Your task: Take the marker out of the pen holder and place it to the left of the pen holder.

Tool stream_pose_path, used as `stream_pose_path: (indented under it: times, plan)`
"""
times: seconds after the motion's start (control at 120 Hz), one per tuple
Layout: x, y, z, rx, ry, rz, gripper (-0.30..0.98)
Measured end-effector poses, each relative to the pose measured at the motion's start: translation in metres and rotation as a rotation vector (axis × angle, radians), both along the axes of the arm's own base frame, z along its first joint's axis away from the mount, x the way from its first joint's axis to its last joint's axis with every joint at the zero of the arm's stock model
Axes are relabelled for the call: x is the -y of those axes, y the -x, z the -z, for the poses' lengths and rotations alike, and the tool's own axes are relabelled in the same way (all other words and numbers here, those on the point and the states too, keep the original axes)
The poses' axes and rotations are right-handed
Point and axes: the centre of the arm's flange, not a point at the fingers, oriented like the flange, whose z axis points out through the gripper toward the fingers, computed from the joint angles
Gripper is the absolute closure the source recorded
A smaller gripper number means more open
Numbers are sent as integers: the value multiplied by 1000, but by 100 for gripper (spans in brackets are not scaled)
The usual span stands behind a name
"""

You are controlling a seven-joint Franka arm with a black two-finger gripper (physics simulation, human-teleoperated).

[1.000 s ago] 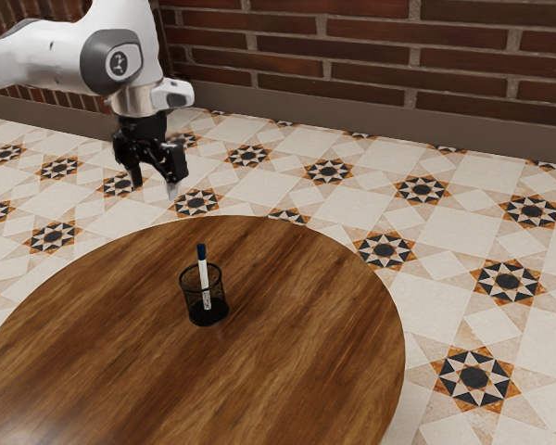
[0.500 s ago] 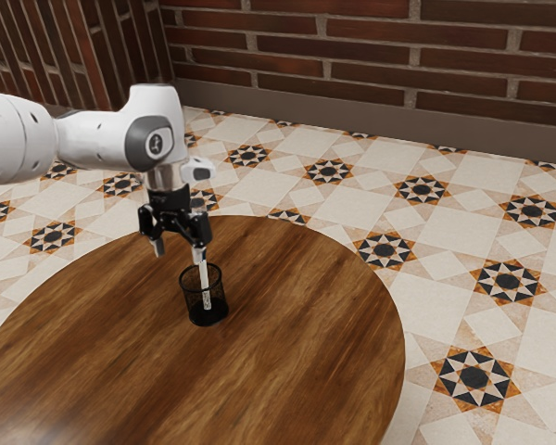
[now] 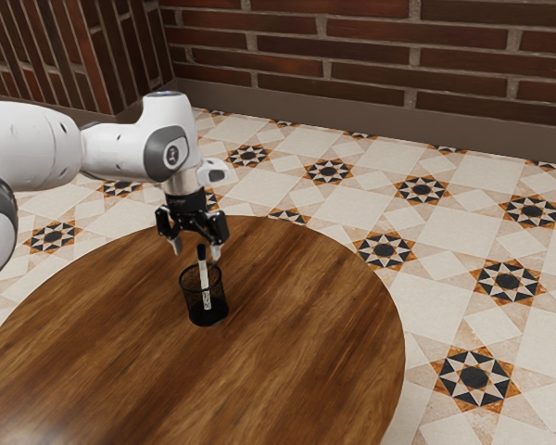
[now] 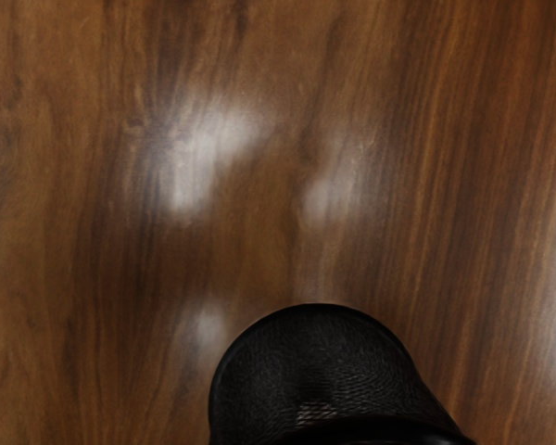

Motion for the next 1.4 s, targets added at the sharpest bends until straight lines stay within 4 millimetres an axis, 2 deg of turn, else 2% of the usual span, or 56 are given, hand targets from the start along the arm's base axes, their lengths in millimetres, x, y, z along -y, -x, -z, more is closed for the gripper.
stream_pose_path:
  times: [0.15, 0.342, 0.475, 0.633, 0.933, 1.033, 1.158, 1.25, 1.317, 1.4]
  plan:
    - [-1, -3, 1, 13, -1, -2, 5]
    - [-1, -5, -4, 27, -1, 1, 39]
    - [2, -5, -12, 35, 1, 7, 53]
    - [3, -1, -5, 16, 6, 8, 60]
    - [5, 0, -10, 21, 8, 11, 69]
    - [14, 13, -29, 34, 7, 22, 71]
    - [19, 48, -82, 88, 30, 29, 72]
    - [17, 61, -115, 137, 38, 30, 72]
    - [4, 64, -131, 159, 36, 11, 72]
    - [-32, 68, -151, 175, 25, -44, 72]
